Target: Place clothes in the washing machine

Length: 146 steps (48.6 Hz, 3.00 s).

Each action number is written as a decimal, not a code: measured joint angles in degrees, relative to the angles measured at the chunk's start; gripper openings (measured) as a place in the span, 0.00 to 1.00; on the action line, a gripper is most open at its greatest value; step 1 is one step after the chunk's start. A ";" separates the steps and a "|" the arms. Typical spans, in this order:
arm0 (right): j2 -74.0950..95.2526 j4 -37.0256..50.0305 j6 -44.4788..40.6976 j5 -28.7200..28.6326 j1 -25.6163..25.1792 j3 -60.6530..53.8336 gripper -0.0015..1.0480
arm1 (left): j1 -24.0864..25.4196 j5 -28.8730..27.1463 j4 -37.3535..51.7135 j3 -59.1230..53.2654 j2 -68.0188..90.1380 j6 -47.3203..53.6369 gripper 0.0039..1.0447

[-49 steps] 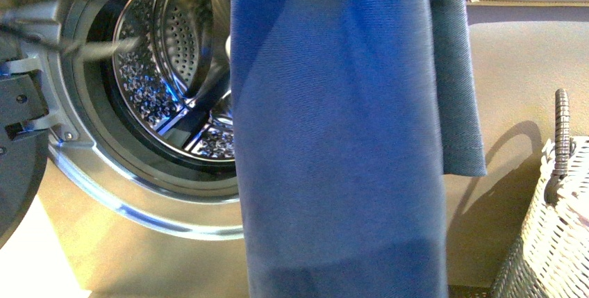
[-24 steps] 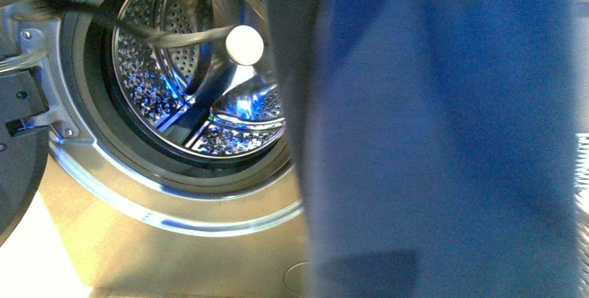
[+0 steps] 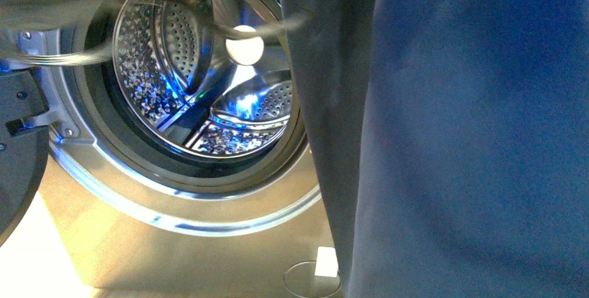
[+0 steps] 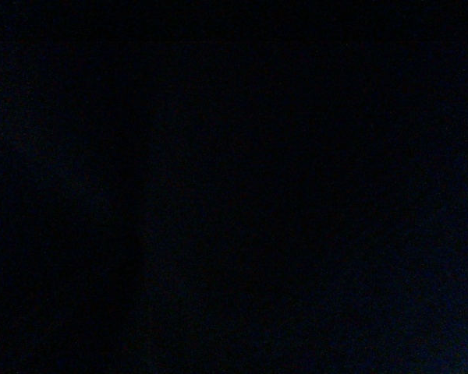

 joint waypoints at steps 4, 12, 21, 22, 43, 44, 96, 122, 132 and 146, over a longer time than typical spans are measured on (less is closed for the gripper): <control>0.00 0.00 0.00 0.00 0.00 0.00 0.05 | -0.63 -6.97 -0.39 -0.04 0.44 1.25 0.94; 0.00 0.00 0.00 -0.13 0.00 0.00 0.05 | -2.51 -18.73 3.78 -5.31 -1.16 7.67 0.94; 0.00 0.00 0.02 -0.20 0.00 0.00 0.05 | -3.63 -26.38 8.87 -12.44 -5.09 16.35 0.94; -0.02 0.00 0.02 -0.20 0.00 0.00 0.05 | -3.52 -27.12 9.16 -12.79 -5.42 16.79 0.94; -0.02 0.00 0.02 -0.22 0.02 0.00 0.05 | 1.95 -39.32 9.07 -13.57 -7.87 21.29 0.94; 0.00 0.00 0.02 -0.22 0.02 0.00 0.05 | 2.23 -40.11 8.76 -13.57 -7.98 21.00 0.94; -0.02 0.00 0.02 -0.24 0.02 0.00 0.05 | 3.10 -42.27 -1.86 -9.29 -10.58 16.11 0.94; -0.02 0.00 0.00 -0.22 0.02 0.00 0.05 | -2.27 -27.76 0.48 -0.35 -2.21 4.85 0.94; -0.02 0.00 0.00 -0.17 0.00 0.00 0.05 | -2.51 -28.98 0.20 2.47 -0.42 4.68 0.85; -0.02 0.00 0.00 -0.17 0.00 0.00 0.05 | -2.60 -29.73 -0.81 3.04 -0.17 4.20 0.46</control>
